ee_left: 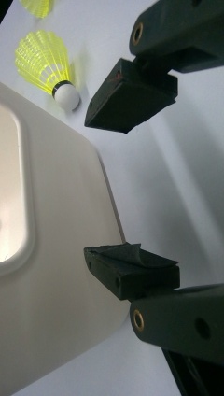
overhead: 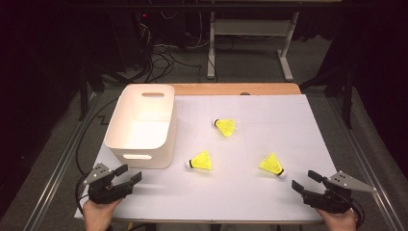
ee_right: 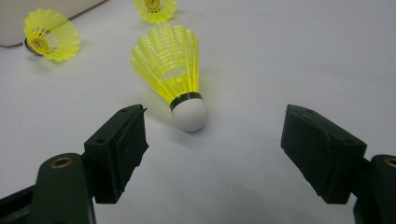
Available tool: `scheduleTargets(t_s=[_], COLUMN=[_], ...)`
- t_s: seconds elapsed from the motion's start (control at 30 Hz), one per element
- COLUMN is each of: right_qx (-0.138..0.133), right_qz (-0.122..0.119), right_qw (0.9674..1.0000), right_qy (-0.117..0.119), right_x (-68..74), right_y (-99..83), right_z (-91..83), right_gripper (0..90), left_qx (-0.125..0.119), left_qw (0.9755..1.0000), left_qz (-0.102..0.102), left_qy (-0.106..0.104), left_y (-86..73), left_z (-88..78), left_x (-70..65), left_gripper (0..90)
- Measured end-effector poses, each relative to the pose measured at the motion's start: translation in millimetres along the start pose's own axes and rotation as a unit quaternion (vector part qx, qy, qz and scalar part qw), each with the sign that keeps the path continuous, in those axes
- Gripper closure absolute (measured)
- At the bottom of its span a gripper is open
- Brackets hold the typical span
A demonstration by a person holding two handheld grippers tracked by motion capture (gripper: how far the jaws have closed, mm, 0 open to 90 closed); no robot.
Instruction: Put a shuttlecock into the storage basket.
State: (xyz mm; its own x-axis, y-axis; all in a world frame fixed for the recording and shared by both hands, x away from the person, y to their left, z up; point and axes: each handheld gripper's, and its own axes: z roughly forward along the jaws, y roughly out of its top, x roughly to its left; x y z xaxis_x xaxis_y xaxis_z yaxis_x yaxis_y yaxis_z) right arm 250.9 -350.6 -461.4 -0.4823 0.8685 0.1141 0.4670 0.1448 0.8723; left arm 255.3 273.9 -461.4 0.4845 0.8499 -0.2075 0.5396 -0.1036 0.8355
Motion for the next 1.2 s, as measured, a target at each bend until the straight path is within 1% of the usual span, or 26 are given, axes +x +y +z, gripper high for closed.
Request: scheduleTargets(t_s=[0.3, 0.47, 0.53, 0.63, 0.8, 0.83, 0.93, 1.07, 1.2], right_qx=[0.002, 0.007, 0.008, 0.010, 0.014, 0.014, 0.011, 0.013, 0.014], right_qz=[-0.001, 0.000, 0.003, 0.003, 0.000, -0.001, 0.001, -0.002, -0.002], right_qw=[1.0000, 1.0000, 1.0000, 0.9999, 0.9999, 0.9999, 0.9999, 0.9999, 0.9999], right_qy=[-0.002, -0.002, -0.001, 0.001, 0.002, 0.003, 0.006, 0.006, 0.005], right_x=[0.1, 0.2, 0.1, 0.1, 0.7, 0.7, 0.7, 1.0, 1.3], right_y=[-0.1, -0.2, -0.2, -0.2, 0.0, 0.0, 0.2, 0.3, 0.3], right_z=[-0.1, 0.3, 0.4, 0.4, 1.5, 1.4, 1.2, 1.4, 1.7], right_gripper=[22.8, 23.1, 23.2, 23.6, 23.6, 23.5, 23.5, 23.5, 23.5], left_qx=[-0.002, -0.001, 0.005, 0.010, 0.012, 0.015, 0.025, 0.027, 0.027], left_qw=[1.0000, 1.0000, 1.0000, 1.0000, 0.9999, 0.9999, 0.9996, 0.9996, 0.9996], left_qz=[0.002, -0.001, -0.004, 0.001, 0.003, 0.004, 0.010, 0.006, 0.008], left_qy=[-0.002, -0.002, -0.001, 0.001, 0.002, -0.002, -0.001, -0.006, -0.006], left_y=[-0.5, -0.7, -1.7, -1.6, -0.8, -0.2, 0.7, 1.5, 2.4], left_z=[-1.0, -1.1, 0.2, 1.8, 3.4, 3.8, 5.3, 6.2, 6.1], left_x=[-2.3, -2.2, -2.0, -4.7, -7.9, -9.3, -11.7, -12.8, -14.4], left_gripper=[33.6, 33.6, 33.6, 33.7, 33.7, 33.7, 34.0, 33.9, 33.9])
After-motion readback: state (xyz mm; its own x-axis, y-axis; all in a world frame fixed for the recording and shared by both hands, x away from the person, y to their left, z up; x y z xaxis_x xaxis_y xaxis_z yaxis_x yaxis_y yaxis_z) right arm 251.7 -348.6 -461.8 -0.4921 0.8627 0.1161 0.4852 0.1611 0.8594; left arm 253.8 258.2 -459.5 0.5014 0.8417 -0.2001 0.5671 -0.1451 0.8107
